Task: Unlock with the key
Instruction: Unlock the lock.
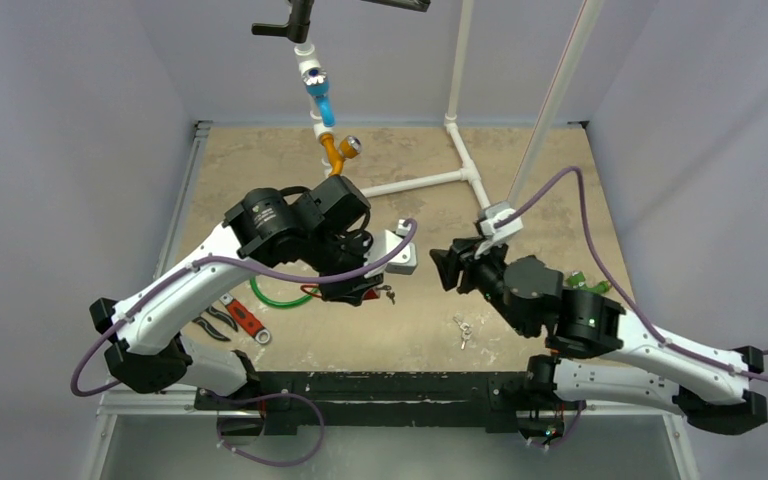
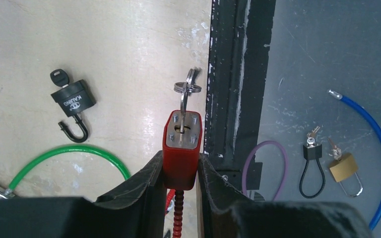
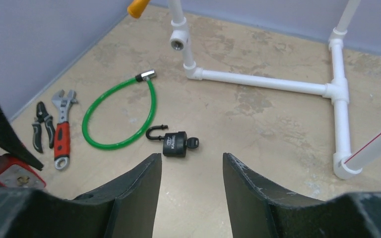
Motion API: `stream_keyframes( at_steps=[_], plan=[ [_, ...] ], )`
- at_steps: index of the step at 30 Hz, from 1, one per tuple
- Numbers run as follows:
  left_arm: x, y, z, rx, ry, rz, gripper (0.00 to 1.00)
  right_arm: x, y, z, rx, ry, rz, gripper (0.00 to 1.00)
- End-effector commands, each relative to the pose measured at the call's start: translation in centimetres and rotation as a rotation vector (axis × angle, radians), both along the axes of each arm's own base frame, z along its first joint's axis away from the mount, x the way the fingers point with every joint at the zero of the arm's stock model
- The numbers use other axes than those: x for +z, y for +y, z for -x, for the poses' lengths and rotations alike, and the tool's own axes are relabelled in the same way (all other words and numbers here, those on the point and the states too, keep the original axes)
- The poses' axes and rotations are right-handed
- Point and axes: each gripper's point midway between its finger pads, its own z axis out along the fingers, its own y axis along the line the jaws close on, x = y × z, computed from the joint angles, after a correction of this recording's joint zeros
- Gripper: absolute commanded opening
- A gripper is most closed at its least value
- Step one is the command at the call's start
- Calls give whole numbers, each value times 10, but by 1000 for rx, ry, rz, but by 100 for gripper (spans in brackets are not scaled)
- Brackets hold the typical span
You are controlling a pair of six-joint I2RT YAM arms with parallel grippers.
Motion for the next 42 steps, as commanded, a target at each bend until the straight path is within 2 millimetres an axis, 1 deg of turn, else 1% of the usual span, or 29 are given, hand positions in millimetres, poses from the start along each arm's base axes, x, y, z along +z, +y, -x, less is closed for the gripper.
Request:
stream_keyframes(
  at_steps=[1,3,5,7,8,11,12,14,16,17,20,22,24,26,29,33,36,38,39,42],
  plan=[
    [13,10,17,-18,34,22,0,-10,26,-6,7,33,10,46],
    [5,13,15,-9,37,-5,0,-13,33,-10,-3,35,6,43],
    [2,14,14,2,33,-16,0,-16,36,-16,-39,39,6,41],
    [0,12,12,24,40,-14,0,-21,38,-20,-68,43,6,36],
    [-1,11,12,32,44,-12,0,-22,40,-21,-73,41,6,31],
    [-3,7,14,50,83,-5,0,-23,45,-24,-76,24,-8,7],
    [-4,4,14,59,101,2,0,-24,44,-24,-78,21,-9,1],
    [-3,1,12,97,141,26,0,-22,40,-21,-67,19,-45,0],
    [1,-1,7,147,196,61,0,-18,36,-11,-15,17,-109,0],
    [4,-2,3,174,229,89,0,-16,31,-5,15,10,-138,2],
    [15,-5,5,161,297,158,0,-2,25,23,186,-15,-231,24],
    [15,-4,9,134,301,166,0,10,22,42,294,-26,-263,38],
    [14,-3,13,122,314,168,0,23,22,60,400,-41,-268,48],
    [15,-2,17,106,308,169,0,33,26,72,478,-49,-254,53],
    [17,-1,26,72,305,170,0,46,40,87,596,-62,-213,56],
    [21,4,37,36,317,186,0,55,63,103,746,-66,-184,57],
    [23,9,44,8,314,197,0,56,74,100,798,-52,-159,57],
    [26,13,48,-1,305,210,0,60,75,94,811,-50,-150,58],
    [25,14,48,-2,304,208,0,62,77,94,832,-47,-143,58],
    [27,17,48,10,298,222,0,65,82,87,862,-35,-124,59]
  ],
)
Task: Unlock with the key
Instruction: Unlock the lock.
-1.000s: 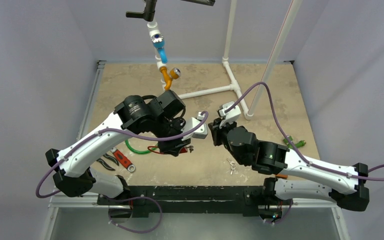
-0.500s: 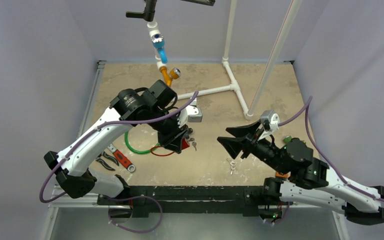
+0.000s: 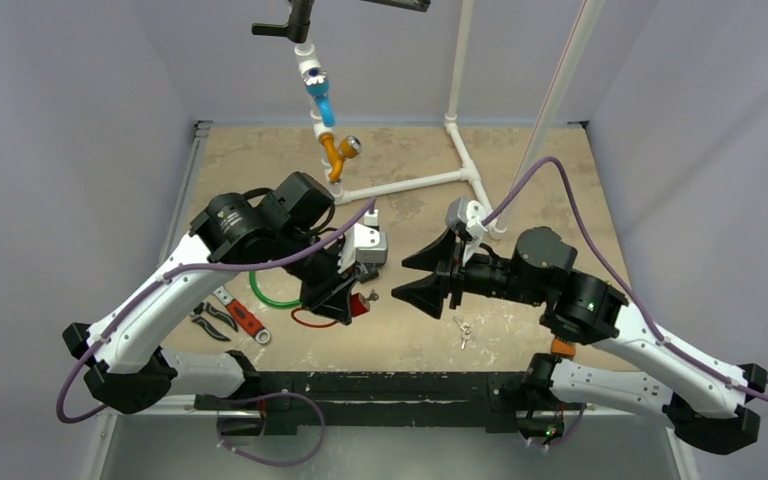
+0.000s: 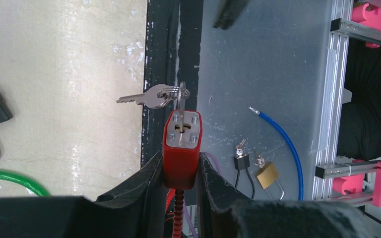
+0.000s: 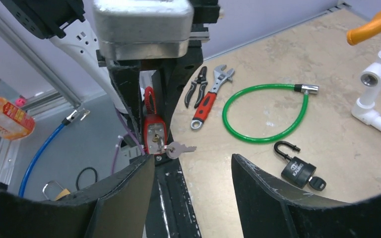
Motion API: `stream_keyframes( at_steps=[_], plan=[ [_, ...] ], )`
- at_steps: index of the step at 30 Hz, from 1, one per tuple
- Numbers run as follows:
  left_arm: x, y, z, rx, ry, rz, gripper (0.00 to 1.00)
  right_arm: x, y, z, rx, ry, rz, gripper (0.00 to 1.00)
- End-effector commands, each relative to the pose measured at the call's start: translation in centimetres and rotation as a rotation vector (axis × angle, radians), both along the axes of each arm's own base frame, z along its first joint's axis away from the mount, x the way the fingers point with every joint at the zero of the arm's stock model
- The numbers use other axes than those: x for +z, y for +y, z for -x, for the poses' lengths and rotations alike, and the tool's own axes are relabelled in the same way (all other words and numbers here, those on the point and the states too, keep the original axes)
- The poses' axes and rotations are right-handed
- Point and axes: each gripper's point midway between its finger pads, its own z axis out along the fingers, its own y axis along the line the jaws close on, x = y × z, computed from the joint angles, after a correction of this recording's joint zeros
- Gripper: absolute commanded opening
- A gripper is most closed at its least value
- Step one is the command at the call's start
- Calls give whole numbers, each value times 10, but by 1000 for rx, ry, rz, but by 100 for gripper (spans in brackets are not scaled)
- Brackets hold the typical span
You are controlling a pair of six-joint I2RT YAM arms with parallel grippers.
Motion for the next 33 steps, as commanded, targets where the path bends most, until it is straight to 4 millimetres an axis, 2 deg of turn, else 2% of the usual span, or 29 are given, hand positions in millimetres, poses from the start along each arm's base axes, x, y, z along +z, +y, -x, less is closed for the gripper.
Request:
stream_keyframes(
  at_steps=[1,5,10,16,21,24,33],
  plan=[
    [12,5,9,-28,-6,66,0,30,5,11,149,-44,-28,59],
    [11,6,7,-18,-15,64,0,27,15,12,231,-7,-21,56],
    [12,6,4,-8,-24,62,0,30,17,18,335,19,-39,55],
    [12,4,0,1,-30,60,0,25,21,16,366,51,-28,51],
    [11,1,-4,10,-33,55,0,24,27,17,404,61,-34,44],
    [12,-1,-6,14,-33,56,0,25,30,16,416,61,-37,37],
    [12,-2,-8,19,-35,53,0,20,36,16,453,72,-24,27]
  ],
)
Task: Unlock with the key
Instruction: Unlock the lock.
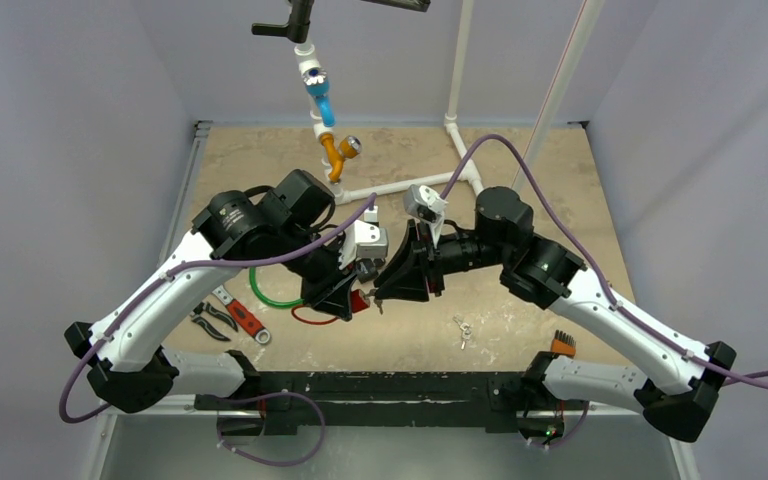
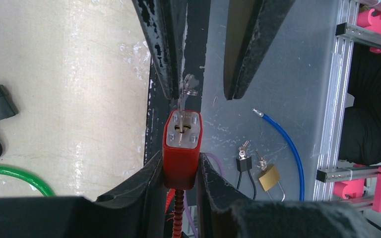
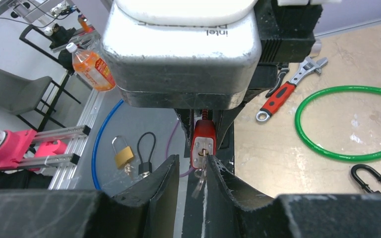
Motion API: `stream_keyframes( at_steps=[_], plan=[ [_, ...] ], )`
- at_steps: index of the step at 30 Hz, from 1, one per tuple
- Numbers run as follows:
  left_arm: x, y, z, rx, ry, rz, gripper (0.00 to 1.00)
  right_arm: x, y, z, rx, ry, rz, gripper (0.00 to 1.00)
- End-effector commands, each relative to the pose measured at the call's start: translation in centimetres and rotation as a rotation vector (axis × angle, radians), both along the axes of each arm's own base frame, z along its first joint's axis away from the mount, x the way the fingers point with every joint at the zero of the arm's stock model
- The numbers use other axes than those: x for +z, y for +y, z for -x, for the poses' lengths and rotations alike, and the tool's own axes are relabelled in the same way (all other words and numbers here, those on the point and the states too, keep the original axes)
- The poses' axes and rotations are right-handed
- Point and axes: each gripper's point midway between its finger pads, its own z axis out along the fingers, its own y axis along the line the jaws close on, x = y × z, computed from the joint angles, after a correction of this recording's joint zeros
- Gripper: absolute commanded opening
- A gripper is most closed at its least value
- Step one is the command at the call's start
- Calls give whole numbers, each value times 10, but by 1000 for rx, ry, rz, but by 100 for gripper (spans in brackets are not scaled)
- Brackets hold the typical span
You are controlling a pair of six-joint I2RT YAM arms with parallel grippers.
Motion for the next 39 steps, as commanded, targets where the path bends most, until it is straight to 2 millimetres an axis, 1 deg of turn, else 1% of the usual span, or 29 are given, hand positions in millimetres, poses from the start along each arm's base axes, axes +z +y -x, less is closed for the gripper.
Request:
stream_keyframes(
  at_steps=[1,10,13,19,24,26,28,32,34,36,39],
  plan=[
    [13,-5,-4,-4,-35,55,0,25,0,5,42,-46,-63,26],
    [16,-7,-3,-6,-28,64,0,11,1,-4,-6,-47,-28,24],
    [17,-7,-3,-6,-29,67,0,6,2,-12,-45,-52,-11,23],
    [18,-6,-2,-9,-28,71,0,1,1,-23,-107,-67,3,25],
    [18,-6,-2,-8,-29,72,0,2,1,-20,-95,-68,-2,25],
    [18,-6,-2,-7,-31,71,0,0,1,-17,-76,-63,-2,28],
    [17,-6,-3,-3,-31,69,0,1,0,-14,-64,-60,-7,29],
    [18,-5,-3,1,-34,71,0,4,-3,-6,-36,-59,-19,35],
    [18,-5,-4,2,-34,71,0,6,-5,-3,-26,-57,-26,37],
    [18,-5,-4,3,-35,71,0,6,-5,-1,-19,-56,-28,37],
    [18,-5,-4,7,-35,73,0,4,-4,-2,-17,-48,-23,32]
  ],
)
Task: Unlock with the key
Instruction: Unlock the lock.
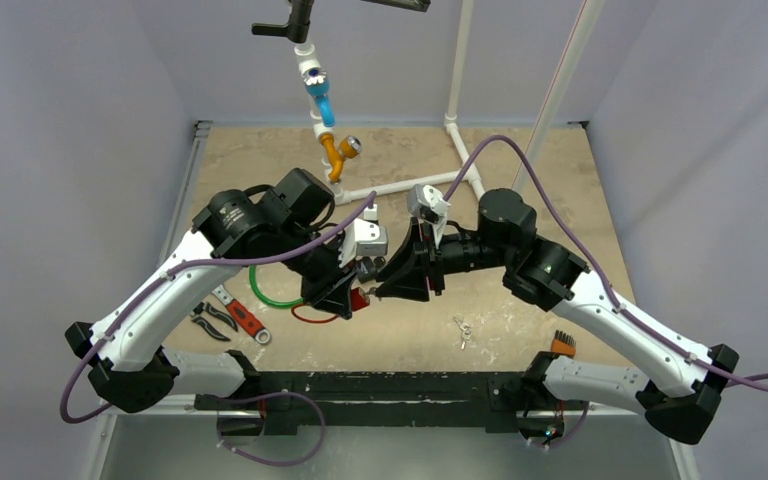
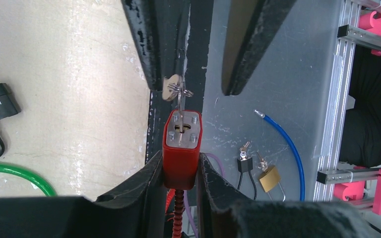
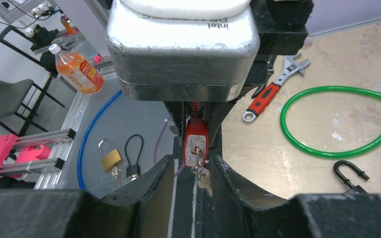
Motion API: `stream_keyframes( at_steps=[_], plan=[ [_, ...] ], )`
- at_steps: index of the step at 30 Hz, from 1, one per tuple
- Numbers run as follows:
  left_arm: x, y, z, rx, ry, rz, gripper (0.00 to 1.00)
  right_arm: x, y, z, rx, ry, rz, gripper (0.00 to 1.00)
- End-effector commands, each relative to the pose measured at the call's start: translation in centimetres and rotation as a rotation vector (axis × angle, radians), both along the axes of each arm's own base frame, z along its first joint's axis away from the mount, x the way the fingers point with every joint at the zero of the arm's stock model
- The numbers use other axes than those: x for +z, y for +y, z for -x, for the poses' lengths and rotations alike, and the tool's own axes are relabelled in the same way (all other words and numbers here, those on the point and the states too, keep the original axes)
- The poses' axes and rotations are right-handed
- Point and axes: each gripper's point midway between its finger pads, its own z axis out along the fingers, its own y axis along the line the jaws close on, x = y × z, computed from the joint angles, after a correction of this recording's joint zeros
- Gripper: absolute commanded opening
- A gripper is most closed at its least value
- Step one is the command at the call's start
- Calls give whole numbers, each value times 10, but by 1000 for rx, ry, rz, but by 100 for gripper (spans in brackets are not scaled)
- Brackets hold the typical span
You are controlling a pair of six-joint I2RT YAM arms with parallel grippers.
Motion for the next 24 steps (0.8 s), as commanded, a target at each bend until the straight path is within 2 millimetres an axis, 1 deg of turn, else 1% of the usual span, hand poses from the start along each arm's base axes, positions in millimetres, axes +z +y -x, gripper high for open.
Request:
stream_keyframes(
  at_steps=[1,8,12,14,17,18,24],
  plan=[
    [19,-5,-2,-5,-35,78,0,6,-2,6,36,-7,-27,31],
    [22,-6,-3,3,-37,84,0,0,4,5,55,20,-24,25],
    [23,-6,-3,5,-35,88,0,1,6,4,53,19,-27,22],
    [22,-6,-4,6,-32,87,0,1,6,3,52,22,-27,17],
    [22,-7,-3,6,-31,88,0,0,8,3,54,23,-29,1],
    [23,-6,-4,6,-32,89,0,0,8,2,53,23,-29,0],
    [22,-6,-4,9,-30,89,0,-2,7,0,35,24,-26,0]
  ],
)
